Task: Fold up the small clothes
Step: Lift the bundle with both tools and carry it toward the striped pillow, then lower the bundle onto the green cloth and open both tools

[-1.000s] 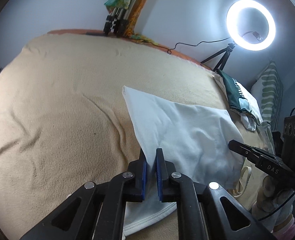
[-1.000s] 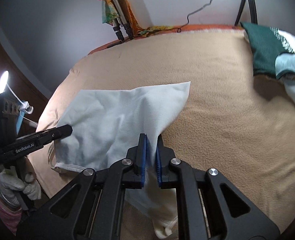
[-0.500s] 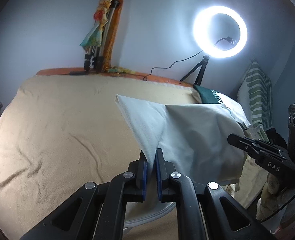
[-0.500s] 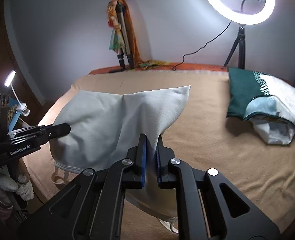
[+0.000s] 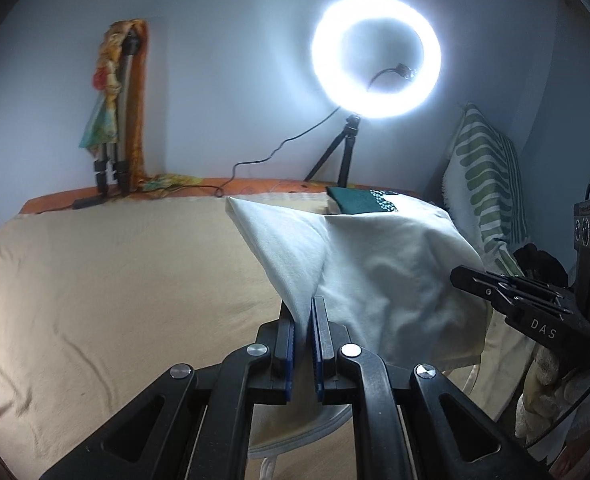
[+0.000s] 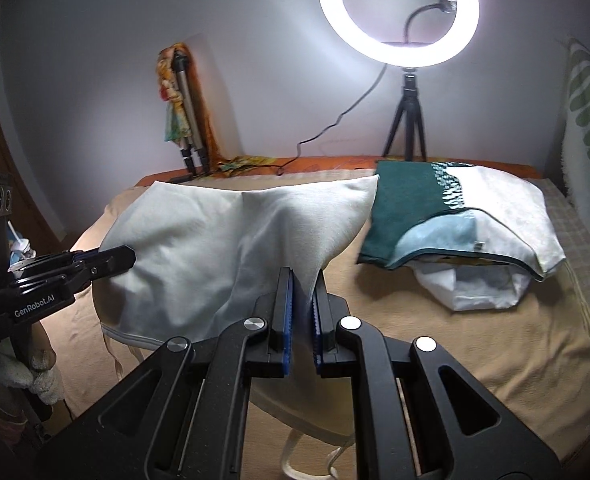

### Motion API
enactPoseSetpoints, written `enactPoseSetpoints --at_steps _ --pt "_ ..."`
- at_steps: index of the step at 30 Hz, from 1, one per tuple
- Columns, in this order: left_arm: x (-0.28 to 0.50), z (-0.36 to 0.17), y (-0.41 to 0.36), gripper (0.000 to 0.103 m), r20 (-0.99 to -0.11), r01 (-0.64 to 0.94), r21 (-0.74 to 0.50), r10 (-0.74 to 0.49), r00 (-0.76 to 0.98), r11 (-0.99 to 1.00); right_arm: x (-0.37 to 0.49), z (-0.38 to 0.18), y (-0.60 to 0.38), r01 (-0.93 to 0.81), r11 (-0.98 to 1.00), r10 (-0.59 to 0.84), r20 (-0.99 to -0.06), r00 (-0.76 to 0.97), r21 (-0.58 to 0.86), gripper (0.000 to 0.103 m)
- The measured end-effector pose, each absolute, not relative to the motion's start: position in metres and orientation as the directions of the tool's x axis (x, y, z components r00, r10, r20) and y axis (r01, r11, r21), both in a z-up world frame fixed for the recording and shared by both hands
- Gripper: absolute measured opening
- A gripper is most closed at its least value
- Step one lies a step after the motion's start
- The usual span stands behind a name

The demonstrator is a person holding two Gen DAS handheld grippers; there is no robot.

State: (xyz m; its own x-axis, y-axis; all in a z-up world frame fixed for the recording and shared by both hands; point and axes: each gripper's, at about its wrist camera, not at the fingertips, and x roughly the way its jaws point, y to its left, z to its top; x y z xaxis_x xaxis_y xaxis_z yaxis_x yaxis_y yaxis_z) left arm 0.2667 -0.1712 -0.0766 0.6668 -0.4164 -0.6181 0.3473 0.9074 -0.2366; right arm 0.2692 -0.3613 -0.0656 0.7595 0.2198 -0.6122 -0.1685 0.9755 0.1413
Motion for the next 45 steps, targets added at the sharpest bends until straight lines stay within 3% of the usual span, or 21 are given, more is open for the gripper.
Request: enactPoseSetpoints --at_steps 23,38,45 --pt "0.366 -0.068 -0.375 0.004 -0.588 0.497 -0.147 -0.480 0.651 0.855 0.319 -0.042 -0.539 0.039 0.996 0.010 -0.561 0.828 0.075 0.009" --pt "0.430 -0.081 -0.417 0.004 -0.574 0.456 -0.099 -0.425 0.700 0.885 0.409 -0.061 -0.573 0.094 0.996 -0.077 -0.567 0.820 0.001 0.009" --pt "0.449 -0.111 -0.429 0.004 -0.614 0.433 -0.090 -0.392 0.685 0.897 0.445 -0.087 -0.580 0.101 0.995 -0.086 -0.602 0.794 -0.010 0.009"
